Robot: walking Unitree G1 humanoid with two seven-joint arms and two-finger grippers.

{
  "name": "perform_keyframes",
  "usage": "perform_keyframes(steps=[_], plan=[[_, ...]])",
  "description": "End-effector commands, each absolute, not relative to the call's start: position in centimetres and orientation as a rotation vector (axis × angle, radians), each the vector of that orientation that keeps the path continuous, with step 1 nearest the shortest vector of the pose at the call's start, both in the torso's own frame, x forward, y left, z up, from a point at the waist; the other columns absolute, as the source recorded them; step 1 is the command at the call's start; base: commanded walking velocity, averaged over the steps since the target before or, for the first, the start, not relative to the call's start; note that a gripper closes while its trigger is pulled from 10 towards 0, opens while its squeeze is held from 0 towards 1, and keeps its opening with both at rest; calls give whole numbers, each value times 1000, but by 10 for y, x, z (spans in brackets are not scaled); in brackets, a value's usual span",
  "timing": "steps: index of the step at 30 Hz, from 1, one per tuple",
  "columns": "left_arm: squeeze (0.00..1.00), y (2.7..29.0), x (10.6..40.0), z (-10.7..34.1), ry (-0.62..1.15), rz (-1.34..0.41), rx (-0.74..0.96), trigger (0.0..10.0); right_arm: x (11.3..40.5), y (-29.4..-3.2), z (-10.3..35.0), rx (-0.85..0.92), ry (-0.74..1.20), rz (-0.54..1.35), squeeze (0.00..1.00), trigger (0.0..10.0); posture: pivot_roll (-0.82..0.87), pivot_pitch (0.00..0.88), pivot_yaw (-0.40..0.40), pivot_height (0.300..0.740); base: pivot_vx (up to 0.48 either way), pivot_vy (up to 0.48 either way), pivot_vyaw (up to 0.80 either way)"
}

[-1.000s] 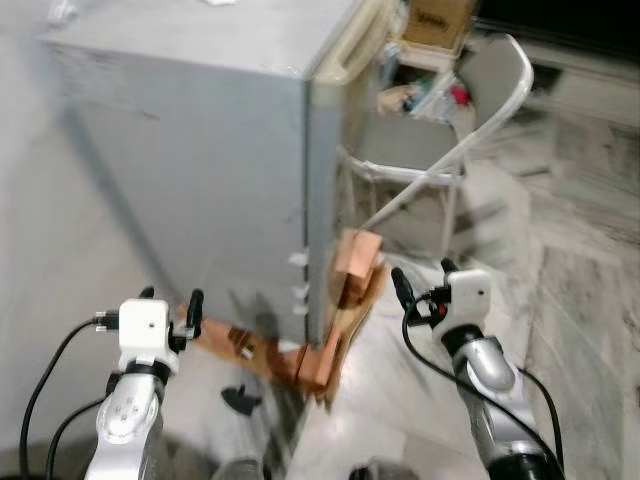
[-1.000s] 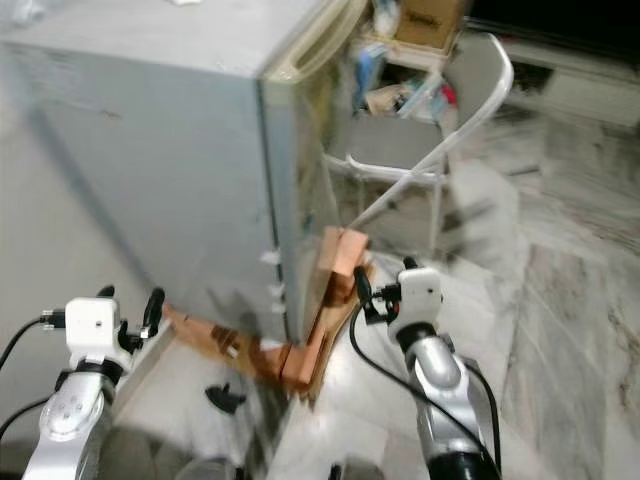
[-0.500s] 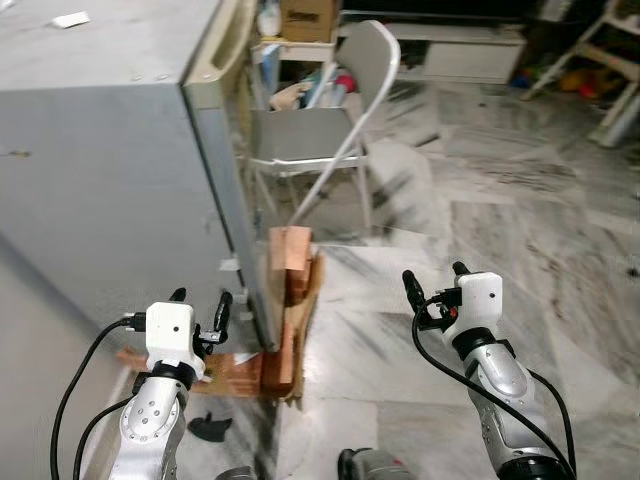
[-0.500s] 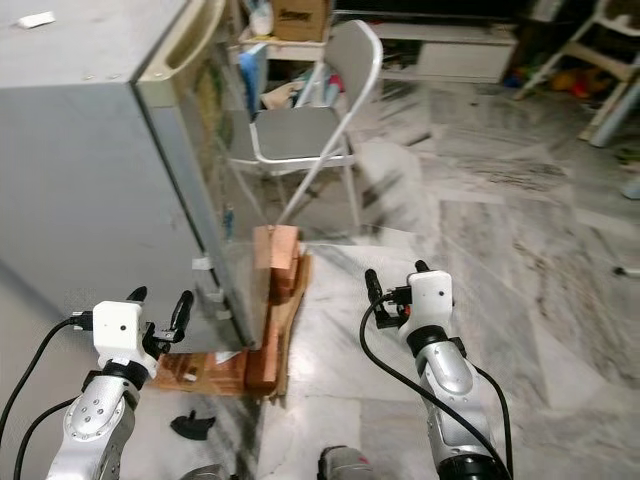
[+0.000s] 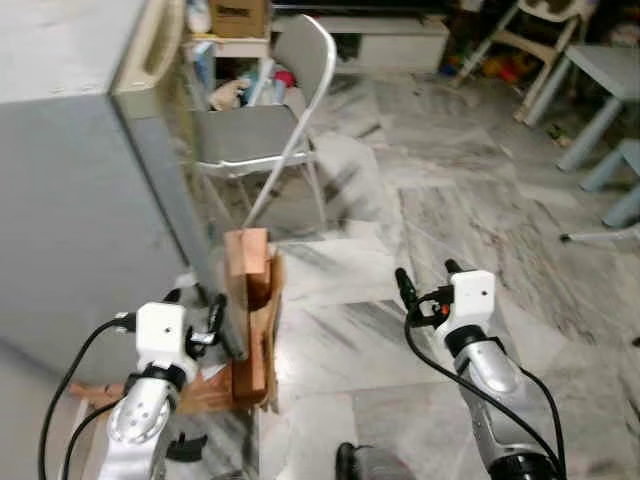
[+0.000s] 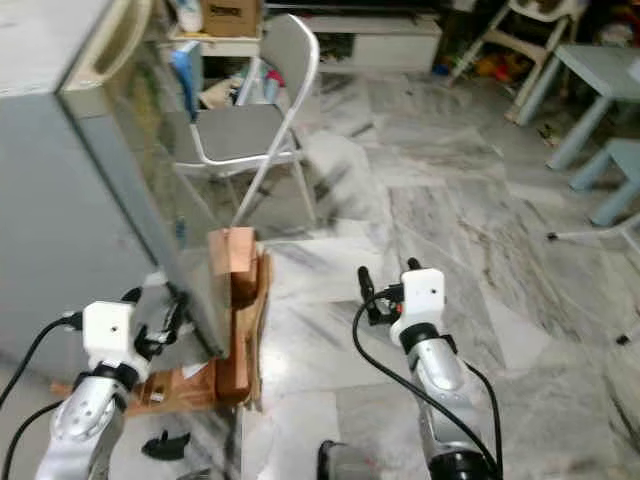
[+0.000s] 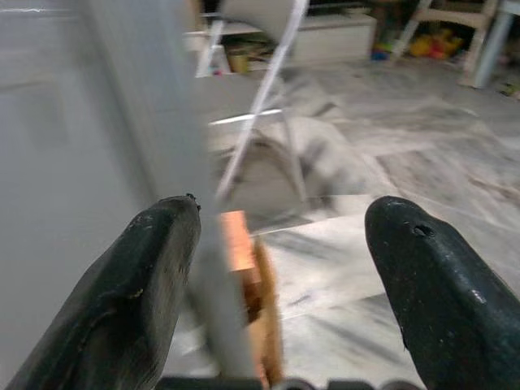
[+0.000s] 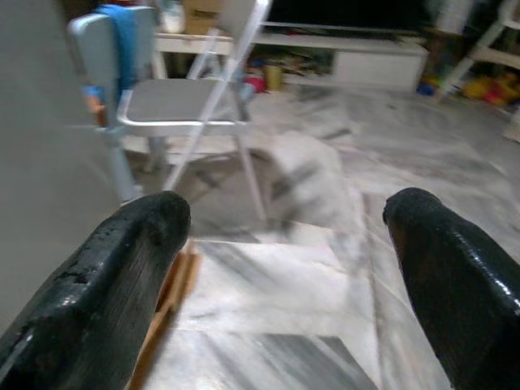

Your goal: Restocking fridge

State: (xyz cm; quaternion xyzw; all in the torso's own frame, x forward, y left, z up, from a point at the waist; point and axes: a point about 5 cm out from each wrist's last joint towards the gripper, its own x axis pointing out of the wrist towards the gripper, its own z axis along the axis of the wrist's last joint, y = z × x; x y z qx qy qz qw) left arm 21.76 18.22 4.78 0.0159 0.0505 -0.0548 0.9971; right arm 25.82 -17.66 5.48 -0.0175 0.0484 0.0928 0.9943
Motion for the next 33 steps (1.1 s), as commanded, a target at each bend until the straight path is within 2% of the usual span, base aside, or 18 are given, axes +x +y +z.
perform_keyframes(steps=[1, 6, 17, 24, 33], plan=[[0, 178, 217, 50, 91, -131, 29, 10000, 260, -179, 56, -37, 92, 173, 0, 10000, 84, 0, 21, 740, 0, 0, -800], [0, 177, 217, 50, 90, -132, 29, 10000, 260, -179, 56, -39, 90, 175, 0, 10000, 85, 0, 18, 740, 0, 0, -768], [0, 191, 224, 46, 109, -13, 92, 10000, 259, -177, 57, -39, 87, 188, 0, 10000, 88, 0, 3, 740, 0, 0, 0], [0, 205, 255, 50, 102, 34, 118, 10000, 261, -177, 59, -49, 88, 200, 0, 10000, 71, 0, -6, 740, 0, 0, 0], [0, 209, 292, 56, 101, 22, 169, 10000, 265, -176, 63, -64, 81, 216, 0, 10000, 59, 0, -21, 740, 0, 0, 0]])
